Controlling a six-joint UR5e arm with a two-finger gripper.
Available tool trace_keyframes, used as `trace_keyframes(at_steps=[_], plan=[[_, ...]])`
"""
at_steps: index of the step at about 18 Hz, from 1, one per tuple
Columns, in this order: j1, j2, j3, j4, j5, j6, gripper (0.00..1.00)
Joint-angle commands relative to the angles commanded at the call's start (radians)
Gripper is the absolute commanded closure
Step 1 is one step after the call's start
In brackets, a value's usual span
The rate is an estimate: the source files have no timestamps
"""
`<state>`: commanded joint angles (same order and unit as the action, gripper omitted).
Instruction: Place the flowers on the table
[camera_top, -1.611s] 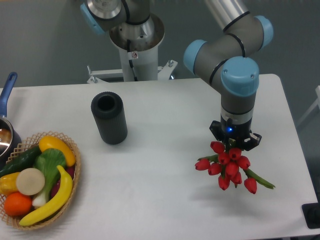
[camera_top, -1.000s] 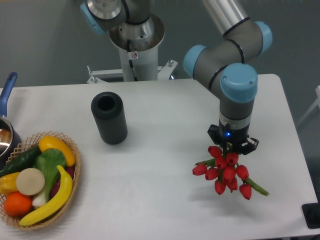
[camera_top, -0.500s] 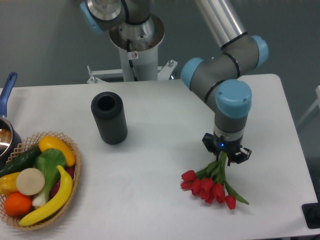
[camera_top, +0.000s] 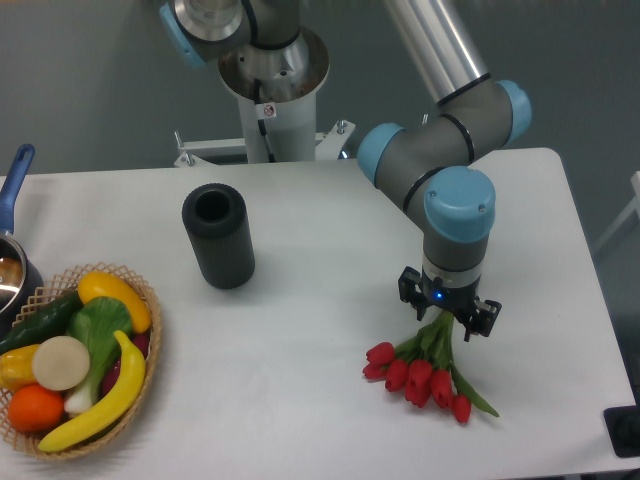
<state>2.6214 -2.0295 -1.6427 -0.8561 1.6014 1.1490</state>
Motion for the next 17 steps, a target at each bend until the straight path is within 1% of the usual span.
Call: trace_keyframes(at_steps=[1, 2, 3, 5, 7, 9, 12, 17], plan=[[0.011, 0.0, -0.011, 0.02, -0.001, -0.011, 0.0], [0.017, 0.0, -0.009, 0.054, 0.0, -0.02, 0.0], [0.04, 0.005, -0.011, 0.069, -0.003, -0.032, 0.0], [0.075, 0.029, -0.013, 0.069, -0.011, -0.034, 0.0], [0.109, 0.06, -0.034, 0.069, -0.05, -0.017, 0.0], [0.134, 0.066, -0.035, 0.071, -0.107, 0.02, 0.0], [0.131, 0.084, -0.032, 0.069, -0.12, 0.103, 0.0], [0.131, 0.088, -0.035, 0.068, -0.115, 0.114, 0.0]])
